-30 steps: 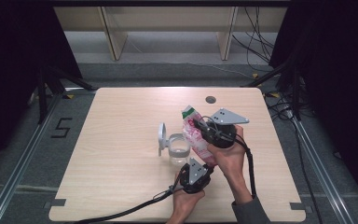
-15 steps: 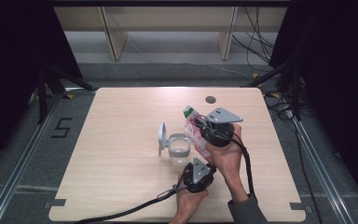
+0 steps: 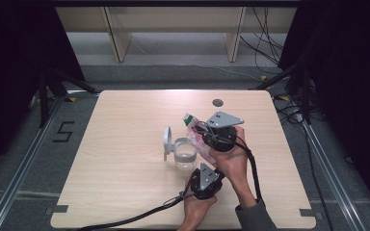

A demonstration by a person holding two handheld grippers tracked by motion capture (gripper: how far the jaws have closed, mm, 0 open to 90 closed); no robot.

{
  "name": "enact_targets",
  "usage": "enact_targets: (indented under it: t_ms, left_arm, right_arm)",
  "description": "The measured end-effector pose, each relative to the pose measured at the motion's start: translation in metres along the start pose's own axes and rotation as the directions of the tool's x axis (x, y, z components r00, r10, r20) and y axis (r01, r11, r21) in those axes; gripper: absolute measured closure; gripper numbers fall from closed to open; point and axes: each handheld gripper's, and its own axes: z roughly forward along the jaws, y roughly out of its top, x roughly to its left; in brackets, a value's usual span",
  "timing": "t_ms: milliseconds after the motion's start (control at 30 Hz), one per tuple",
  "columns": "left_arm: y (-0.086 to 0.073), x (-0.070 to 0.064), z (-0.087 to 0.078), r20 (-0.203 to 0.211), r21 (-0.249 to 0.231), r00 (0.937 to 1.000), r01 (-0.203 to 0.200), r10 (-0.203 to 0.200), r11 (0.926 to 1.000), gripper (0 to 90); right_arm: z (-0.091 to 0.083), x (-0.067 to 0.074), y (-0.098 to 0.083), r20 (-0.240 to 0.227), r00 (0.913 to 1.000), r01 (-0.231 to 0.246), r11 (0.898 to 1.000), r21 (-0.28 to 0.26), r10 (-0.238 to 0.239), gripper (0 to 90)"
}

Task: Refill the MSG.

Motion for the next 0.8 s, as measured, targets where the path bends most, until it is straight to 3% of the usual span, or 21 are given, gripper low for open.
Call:
enact_targets:
  t_ms: [100,267,300,433,600,800]
  left_arm:
    - [0.0004,-0.0008,0.001,-0.005,-0.005,1.0,0.003,-0.003,1.0,79.4]
    - [0.0021,-0.0026,0.0019,0.0,-0.01,1.0,0.0,0.0,1.0,79.4]
    - [0.0022,-0.0034,0.0022,0.0,-0.013,1.0,0.003,-0.003,0.9999,79.4]
    - [0.0022,-0.0047,0.0037,0.002,-0.017,1.0,0.005,-0.005,0.9998,79.4]
    - [0.0029,-0.0049,0.0058,-0.009,-0.028,0.9999,0.009,-0.009,0.9996,79.4]
    - [0.0046,-0.0044,0.0066,-0.008,-0.037,0.9996,0.025,-0.026,0.999,79.6]
  right_arm:
    - [-0.0003,0.0011,0.0003,-0.008,1.0,-0.005,1.0,-0.002,0.005,90.0]
    - [-0.0011,-0.0005,0.0024,-0.034,0.9982,0.05,0.999,-0.006,-0.05,90.0]
    - [-0.0022,0.0013,0.0026,-0.038,0.9989,0.027,1.0,0.011,-0.027,90.0]
    - [-0.003,0.0002,0.0027,-0.035,0.9987,0.038,0.999,0.001,-0.038,90.0]
    - [-0.0037,0.0021,0.003,-0.042,0.9991,-0.011,1.0,0.006,0.011,90.0]
    - [-0.0025,0.0036,0.0049,-0.047,0.9987,0.017,1.0,-0.008,-0.017,90.0]
